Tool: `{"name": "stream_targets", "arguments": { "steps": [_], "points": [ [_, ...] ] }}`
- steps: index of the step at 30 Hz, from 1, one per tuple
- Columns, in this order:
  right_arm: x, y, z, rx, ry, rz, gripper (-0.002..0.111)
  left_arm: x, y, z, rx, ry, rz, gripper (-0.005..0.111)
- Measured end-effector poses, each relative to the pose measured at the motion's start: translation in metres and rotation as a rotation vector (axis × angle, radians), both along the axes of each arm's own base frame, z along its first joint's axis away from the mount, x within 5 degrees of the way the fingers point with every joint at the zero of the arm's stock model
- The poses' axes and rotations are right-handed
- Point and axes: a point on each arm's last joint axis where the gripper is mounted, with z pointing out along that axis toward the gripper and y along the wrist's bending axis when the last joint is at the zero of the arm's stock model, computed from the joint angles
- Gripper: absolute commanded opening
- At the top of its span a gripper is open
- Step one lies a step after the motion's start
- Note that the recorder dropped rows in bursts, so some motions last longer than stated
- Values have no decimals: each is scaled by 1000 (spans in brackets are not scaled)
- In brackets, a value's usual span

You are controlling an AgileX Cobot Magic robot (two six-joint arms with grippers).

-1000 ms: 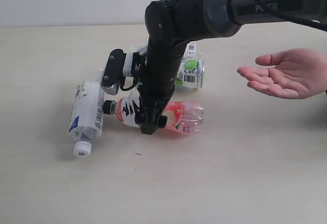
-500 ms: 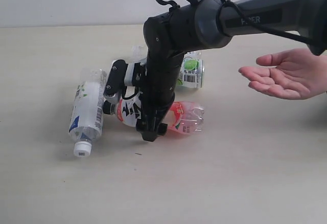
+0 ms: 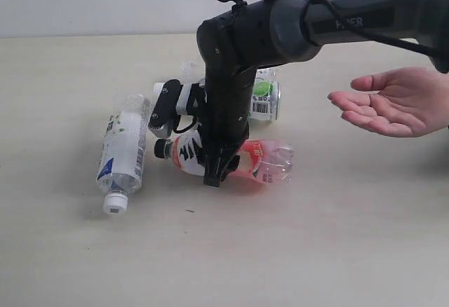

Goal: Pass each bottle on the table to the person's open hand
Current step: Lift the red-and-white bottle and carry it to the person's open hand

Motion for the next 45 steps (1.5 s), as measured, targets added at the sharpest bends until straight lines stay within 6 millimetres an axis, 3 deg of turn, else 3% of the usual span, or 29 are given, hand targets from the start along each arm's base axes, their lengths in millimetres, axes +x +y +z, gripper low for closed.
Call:
{"name": "stream_targets", "arguments": {
  "steps": [4,10,11,15,19,25,29,32,39,45],
  "points": [
    [-3,-11,32,-48,-30,-60,0,0,0,0,0,0,0,0],
    [-17,-32,102,-17,-73,-183,0,0,-1,0,0,0,-23,0],
    [-18,-40,122,-3,-134,-224,0,0,-2,0,0,0,-35,0],
    [-20,-61,160,19,-265,-366,0,0,-3,0,0,0,-51,0],
    [-17,-97,197,78,-330,-573,0,0,-4,0,0,0,-64,0],
    [-12,-142,231,197,-349,-858,0,0,-5,0,0,0,-93,0],
    [-13,-157,240,269,-287,-967,0,0,-6,0,0,0,-118,0],
    [-15,-159,236,278,-241,-995,0,0,-8,0,0,0,-140,0],
    [-21,-165,196,146,-171,-1007,0,-1,-10,0,0,0,-181,0],
    [-24,-177,171,24,-218,-1068,0,-1,-11,0,0,0,-196,0]
  ]
}}
